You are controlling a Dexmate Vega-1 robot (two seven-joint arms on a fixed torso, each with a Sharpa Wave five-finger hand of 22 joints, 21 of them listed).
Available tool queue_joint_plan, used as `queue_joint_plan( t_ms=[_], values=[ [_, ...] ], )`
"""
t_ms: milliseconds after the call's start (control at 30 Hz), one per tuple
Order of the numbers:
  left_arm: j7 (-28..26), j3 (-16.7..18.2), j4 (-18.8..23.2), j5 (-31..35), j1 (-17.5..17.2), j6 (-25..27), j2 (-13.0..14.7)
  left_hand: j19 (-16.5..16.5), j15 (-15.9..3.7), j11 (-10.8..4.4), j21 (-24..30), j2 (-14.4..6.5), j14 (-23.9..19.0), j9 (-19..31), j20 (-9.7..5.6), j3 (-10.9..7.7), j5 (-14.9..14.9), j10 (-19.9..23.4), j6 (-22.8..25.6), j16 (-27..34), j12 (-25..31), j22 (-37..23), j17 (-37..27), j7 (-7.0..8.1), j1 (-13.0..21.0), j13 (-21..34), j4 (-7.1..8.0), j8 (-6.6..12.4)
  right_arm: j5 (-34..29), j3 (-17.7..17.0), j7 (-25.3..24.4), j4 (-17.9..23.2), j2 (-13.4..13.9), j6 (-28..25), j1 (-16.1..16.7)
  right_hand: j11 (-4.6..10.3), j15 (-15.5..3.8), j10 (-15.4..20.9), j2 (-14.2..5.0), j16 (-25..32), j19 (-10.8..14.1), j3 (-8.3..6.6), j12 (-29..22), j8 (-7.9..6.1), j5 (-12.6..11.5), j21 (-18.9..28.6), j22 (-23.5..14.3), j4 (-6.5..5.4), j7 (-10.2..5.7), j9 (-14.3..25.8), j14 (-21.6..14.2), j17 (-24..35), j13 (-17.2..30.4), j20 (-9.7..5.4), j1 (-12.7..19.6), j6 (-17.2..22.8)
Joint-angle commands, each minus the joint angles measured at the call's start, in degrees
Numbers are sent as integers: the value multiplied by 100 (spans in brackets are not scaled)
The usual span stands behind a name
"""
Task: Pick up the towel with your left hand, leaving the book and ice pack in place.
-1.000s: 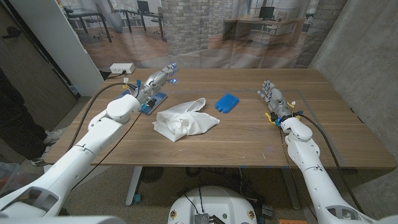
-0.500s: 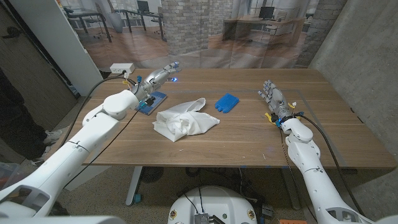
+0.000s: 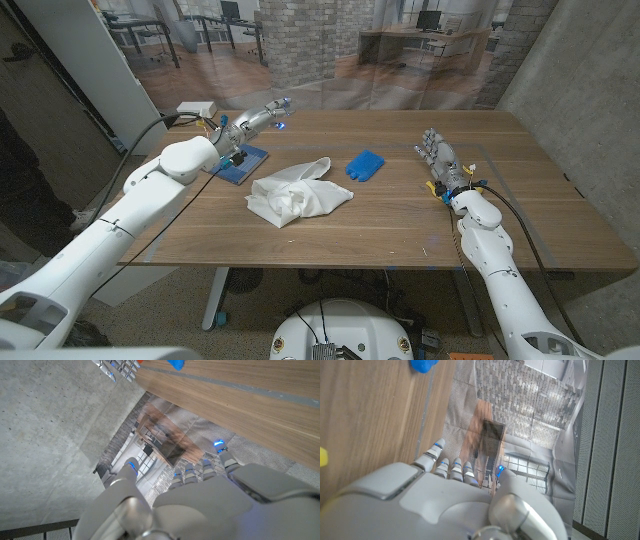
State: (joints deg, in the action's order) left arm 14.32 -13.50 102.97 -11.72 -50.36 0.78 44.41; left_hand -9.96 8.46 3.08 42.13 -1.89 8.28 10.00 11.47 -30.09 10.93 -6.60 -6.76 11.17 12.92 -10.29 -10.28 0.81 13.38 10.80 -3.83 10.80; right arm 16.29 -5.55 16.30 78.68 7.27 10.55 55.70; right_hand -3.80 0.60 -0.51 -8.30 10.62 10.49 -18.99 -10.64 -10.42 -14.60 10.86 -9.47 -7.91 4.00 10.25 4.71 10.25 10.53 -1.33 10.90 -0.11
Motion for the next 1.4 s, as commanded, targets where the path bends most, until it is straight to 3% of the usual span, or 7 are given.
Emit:
queue_joint_plan(
  t_ms=[33,900,1400],
  values=[
    [315,-125,263,216,262,333,268,-618,22,27,-28,69,62,23,-3,4,8,-30,-38,0,-15,-9,-14,-11,9,17,-40,-9,36,-14,0,-181,-67,128,-78,-32,47,6,21,32,65,-29,-39,-54,-3,27,-31,27,45,28,7,19,11,21,-14,12],
    [932,-254,831,608,621,763,718,-575,13,48,-82,236,67,26,-55,129,30,-67,-83,4,-44,-15,-26,-55,-21,21,-89,-22,34,-5,5,-406,-122,325,-175,-32,53,14,27,31,73,-36,-36,-54,3,27,-32,36,40,27,-4,19,11,27,-31,28],
    [1369,-409,1230,914,901,1083,986,-563,19,59,-116,297,90,29,-69,171,51,-93,-96,-4,-58,-16,-26,-50,3,24,-128,-19,-19,-15,-62,-294,-102,339,-57,-40,56,37,25,30,80,-46,-41,-56,4,27,-32,47,42,27,-14,16,11,28,-29,41]
  ],
)
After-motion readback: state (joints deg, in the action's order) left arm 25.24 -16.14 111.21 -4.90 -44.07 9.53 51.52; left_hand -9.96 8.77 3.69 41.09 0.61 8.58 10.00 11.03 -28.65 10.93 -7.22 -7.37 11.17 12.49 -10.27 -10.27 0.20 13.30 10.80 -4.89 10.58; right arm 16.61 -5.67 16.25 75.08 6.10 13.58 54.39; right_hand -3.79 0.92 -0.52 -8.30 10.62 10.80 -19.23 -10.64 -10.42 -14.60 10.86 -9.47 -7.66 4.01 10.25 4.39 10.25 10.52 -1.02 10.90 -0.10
